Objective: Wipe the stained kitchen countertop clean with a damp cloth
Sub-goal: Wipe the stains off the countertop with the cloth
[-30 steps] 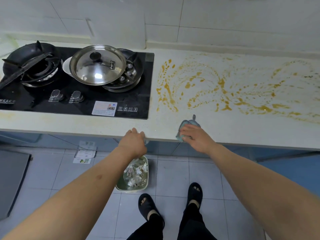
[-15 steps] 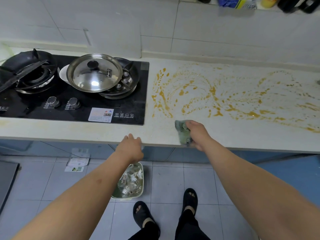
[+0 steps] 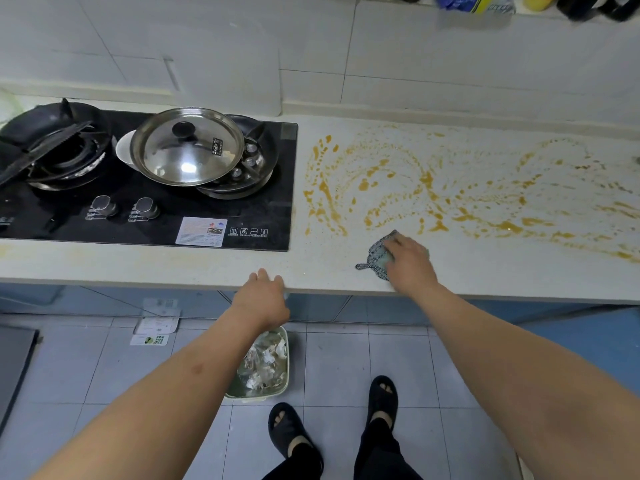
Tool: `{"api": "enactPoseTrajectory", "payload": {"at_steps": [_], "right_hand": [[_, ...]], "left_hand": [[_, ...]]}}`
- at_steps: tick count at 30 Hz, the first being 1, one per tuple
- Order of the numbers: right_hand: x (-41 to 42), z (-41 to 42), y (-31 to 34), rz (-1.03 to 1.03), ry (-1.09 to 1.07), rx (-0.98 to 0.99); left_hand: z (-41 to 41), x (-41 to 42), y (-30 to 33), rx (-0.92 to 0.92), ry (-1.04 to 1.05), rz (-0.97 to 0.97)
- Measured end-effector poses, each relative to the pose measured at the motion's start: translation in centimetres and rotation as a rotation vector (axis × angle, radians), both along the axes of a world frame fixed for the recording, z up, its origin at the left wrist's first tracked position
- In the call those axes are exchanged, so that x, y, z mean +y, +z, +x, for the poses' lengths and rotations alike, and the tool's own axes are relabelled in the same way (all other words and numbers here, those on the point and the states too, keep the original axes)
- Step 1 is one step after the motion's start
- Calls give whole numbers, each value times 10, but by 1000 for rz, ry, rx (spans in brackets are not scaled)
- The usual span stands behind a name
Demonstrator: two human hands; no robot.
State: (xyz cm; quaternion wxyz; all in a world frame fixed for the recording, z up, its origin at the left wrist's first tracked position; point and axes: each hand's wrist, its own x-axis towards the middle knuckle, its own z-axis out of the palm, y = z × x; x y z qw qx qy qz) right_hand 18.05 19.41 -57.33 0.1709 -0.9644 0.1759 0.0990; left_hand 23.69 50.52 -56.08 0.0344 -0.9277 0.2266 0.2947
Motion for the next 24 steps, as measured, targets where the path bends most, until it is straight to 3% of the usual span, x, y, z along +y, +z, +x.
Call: {"api": "enactPoseTrajectory", "payload": {"at_steps": [2,6,14,24], "right_hand": [[12,0,-12,-24,34,121],[44,1,-21,-99,-46,177],[143,21,-34,6,329,66],[20,-30,-36,-57,13,99]], "left_hand": [[1,0,0,3,0,-1],[1,-2,-1,15,17,8],[6,-12,3,32,52,52],[10,-32,15,34,61,96]]}}
